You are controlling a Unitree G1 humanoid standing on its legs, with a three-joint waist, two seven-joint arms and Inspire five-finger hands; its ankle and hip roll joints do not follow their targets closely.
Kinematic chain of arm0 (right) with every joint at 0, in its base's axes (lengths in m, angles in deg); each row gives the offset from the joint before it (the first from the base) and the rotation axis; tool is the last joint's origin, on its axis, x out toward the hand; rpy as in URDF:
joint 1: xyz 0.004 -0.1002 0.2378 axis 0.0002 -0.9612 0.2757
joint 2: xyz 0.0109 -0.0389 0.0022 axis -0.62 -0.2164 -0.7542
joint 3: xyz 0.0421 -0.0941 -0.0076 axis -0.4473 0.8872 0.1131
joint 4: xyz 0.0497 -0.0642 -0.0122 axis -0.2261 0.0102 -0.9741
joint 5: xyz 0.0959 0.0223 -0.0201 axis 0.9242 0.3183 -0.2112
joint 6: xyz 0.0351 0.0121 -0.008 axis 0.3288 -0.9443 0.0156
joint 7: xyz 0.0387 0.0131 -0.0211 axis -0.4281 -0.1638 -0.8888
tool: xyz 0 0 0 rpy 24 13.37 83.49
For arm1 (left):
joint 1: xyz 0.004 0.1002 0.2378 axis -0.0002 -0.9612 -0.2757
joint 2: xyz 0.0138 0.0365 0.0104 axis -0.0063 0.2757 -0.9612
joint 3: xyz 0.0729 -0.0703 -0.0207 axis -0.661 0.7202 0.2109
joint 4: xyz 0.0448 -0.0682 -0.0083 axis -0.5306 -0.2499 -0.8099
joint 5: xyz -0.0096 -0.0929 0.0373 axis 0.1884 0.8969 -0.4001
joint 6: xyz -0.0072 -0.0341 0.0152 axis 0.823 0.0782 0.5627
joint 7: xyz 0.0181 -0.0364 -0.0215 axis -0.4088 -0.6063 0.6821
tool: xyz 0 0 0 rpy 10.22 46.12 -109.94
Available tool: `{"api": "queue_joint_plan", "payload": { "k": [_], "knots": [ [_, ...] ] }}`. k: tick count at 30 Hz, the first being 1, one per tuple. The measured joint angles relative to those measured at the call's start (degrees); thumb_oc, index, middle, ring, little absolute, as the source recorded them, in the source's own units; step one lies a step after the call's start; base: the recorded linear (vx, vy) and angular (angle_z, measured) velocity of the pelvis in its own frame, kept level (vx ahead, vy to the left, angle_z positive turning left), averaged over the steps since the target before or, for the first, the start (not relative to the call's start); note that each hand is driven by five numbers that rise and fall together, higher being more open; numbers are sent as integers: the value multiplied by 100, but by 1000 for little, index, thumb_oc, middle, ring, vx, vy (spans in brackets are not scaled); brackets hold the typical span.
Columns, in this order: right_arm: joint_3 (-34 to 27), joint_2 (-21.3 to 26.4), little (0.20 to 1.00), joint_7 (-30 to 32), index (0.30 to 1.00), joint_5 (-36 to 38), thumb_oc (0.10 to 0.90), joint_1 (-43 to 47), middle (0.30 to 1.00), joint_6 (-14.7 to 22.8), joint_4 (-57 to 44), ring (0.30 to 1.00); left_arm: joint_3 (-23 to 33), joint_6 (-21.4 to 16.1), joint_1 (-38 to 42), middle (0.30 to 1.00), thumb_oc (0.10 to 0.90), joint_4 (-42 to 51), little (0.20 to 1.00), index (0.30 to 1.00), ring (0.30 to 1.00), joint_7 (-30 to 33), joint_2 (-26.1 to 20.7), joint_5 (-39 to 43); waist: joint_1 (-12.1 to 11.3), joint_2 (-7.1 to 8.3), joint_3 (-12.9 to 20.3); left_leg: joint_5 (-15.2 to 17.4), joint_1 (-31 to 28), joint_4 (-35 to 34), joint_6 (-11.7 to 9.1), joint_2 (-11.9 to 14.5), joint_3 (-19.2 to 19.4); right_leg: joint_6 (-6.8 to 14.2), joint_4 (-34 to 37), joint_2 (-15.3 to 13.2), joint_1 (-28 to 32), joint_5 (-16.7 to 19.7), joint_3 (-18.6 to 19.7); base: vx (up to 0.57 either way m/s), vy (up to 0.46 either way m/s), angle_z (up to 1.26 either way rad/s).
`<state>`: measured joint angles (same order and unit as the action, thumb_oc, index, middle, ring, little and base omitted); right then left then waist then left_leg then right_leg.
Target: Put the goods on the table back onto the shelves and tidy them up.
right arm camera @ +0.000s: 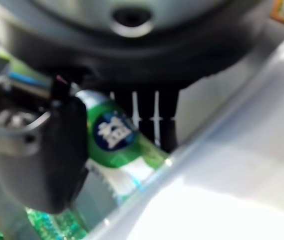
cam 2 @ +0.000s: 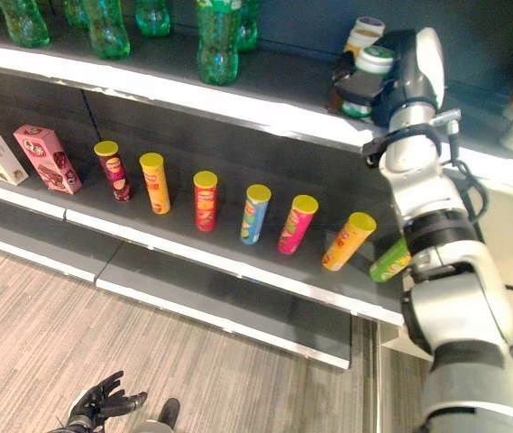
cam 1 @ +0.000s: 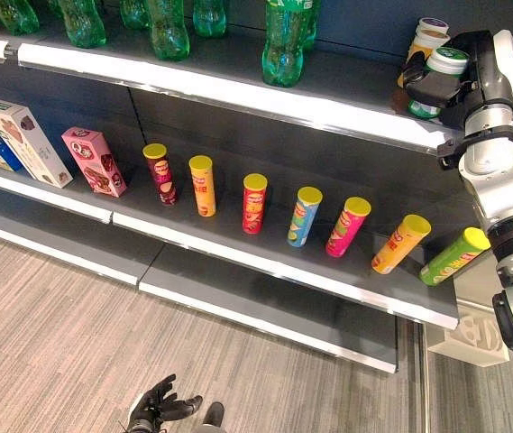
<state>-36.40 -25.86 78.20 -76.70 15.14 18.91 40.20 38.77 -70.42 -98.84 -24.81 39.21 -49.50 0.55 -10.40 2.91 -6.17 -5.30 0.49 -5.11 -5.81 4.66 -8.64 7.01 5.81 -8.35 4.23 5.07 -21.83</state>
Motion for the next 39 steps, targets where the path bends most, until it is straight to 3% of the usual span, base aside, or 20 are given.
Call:
{"api": "queue_joint_plan", "payload": {
  "k": [2,4,5,31,39],
  "knots": [
    [0,0,300,0,300,3,400,0,300,0,0,300,-1,0,-1,900,800,0,900,900,900,0,0,1,-1,0,0,0,0,0,0,0,-2,0,0,0,1,0,-1,0,0,0],
    [0,-7,818,1,818,12,745,0,818,0,0,818,0,0,0,900,800,0,900,900,900,1,0,0,2,0,0,0,-1,0,0,0,-2,0,0,0,1,0,-1,0,0,0],
    [0,-8,900,1,900,14,800,0,900,0,0,900,-1,0,2,900,800,0,900,900,900,1,0,0,3,0,0,0,-1,0,0,0,-2,0,0,0,1,0,-1,0,0,0],
    [-6,-122,900,4,900,49,800,-1,900,-9,-85,900,-3,1,39,900,800,-56,900,900,900,104,1,-2,25,-11,-6,-1,-5,0,-1,-1,1,0,1,-3,2,0,2,0,0,0],
    [-40,-121,900,10,900,229,800,-39,900,8,-967,900,-3,2,10,900,800,-46,900,900,900,103,2,-3,125,-78,-30,-1,-8,0,-1,0,9,0,1,-3,0,0,7,0,0,0]
  ]
}}
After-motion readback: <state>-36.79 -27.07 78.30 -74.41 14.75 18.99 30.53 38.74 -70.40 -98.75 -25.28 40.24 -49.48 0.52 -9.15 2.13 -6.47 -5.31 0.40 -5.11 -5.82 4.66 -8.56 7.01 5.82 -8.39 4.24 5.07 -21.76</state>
